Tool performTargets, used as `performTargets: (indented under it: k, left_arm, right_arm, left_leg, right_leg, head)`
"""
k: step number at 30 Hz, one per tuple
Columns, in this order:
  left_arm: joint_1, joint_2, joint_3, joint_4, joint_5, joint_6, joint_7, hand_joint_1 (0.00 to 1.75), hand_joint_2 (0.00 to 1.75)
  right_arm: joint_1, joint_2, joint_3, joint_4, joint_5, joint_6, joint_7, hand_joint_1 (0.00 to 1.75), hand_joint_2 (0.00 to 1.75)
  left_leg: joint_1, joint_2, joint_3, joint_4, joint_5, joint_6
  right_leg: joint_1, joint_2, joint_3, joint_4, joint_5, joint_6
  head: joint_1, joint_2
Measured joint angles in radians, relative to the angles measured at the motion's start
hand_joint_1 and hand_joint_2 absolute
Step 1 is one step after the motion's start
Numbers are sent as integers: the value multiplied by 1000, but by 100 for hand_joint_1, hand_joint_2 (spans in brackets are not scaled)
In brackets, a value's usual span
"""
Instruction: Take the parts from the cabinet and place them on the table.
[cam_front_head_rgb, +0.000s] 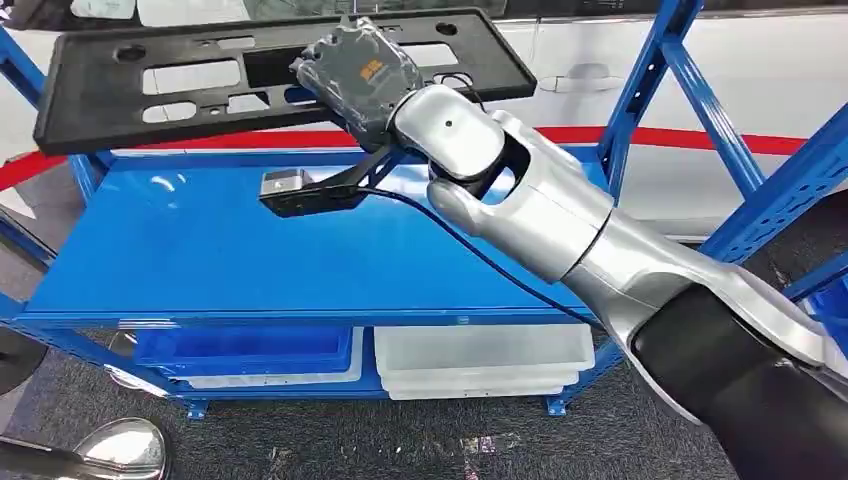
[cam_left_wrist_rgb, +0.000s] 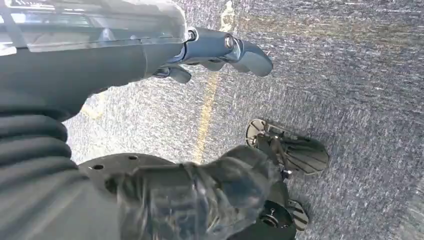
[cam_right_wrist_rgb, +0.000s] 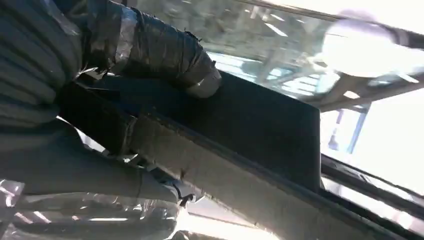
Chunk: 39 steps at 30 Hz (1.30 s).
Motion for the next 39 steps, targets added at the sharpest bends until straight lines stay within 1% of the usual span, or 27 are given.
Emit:
performTargets:
  k: [3, 10, 13, 17, 21, 30, 33, 39]
  left_arm:
    - [0, 3, 0, 0, 0, -3, 1, 0, 175]
    - [0, 4, 0, 0, 0, -4, 2, 0, 175]
    - [0, 5, 0, 0, 0, -6, 2, 0, 175]
    - [0, 6, 0, 0, 0, -11, -1, 0, 175]
    - [0, 7, 0, 0, 2, -19, -13, 0, 175]
    - [0, 8, 0, 0, 5, -37, -27, 0, 175]
    - [0, 8, 0, 0, 5, -40, -26, 0, 175]
    - [0, 8, 0, 0, 1, -60, -26, 0, 175]
  right_arm:
    - [0, -5, 15, -63, -7, 13, 0, 175, 175]
    - [0, -18, 31, -136, -16, 18, -6, 175, 175]
    - [0, -23, 45, -169, -32, 32, -19, 175, 175]
    - [0, -27, 59, -232, -58, 62, -18, 175, 175]
    - [1, -27, 72, -269, -76, 75, -18, 175, 175]
    - [1, -29, 73, -343, -128, 105, -21, 175, 175]
    - [1, -31, 73, -372, -146, 119, -18, 175, 175]
    - [8, -36, 74, -432, -161, 126, -3, 175, 175]
  left_leg:
    - [0, 0, 0, 0, 0, 0]
    - [0, 0, 0, 0, 0, 0]
    - [0, 0, 0, 0, 0, 0]
    - [0, 0, 0, 0, 0, 0]
    - [0, 0, 0, 0, 0, 0]
    - [0, 0, 0, 0, 0, 0]
    - [0, 0, 0, 0, 0, 0]
    - [0, 0, 0, 0, 0, 0]
  right_leg:
    - [0, 0, 0, 0, 0, 0]
    - [0, 0, 0, 0, 0, 0]
    - [0, 0, 0, -1, 0, 0]
    - [0, 0, 0, -1, 0, 0]
    - [0, 0, 0, -1, 0, 0]
    - [0, 0, 0, -1, 0, 0]
    - [0, 0, 0, -1, 0, 0]
    - [0, 0, 0, -1, 0, 0]
  head:
    - [0, 0]
    - [0, 0]
    - [0, 0]
    - [0, 0]
    - [0, 0]
    - [0, 0]
    - [0, 0]
    - [0, 0]
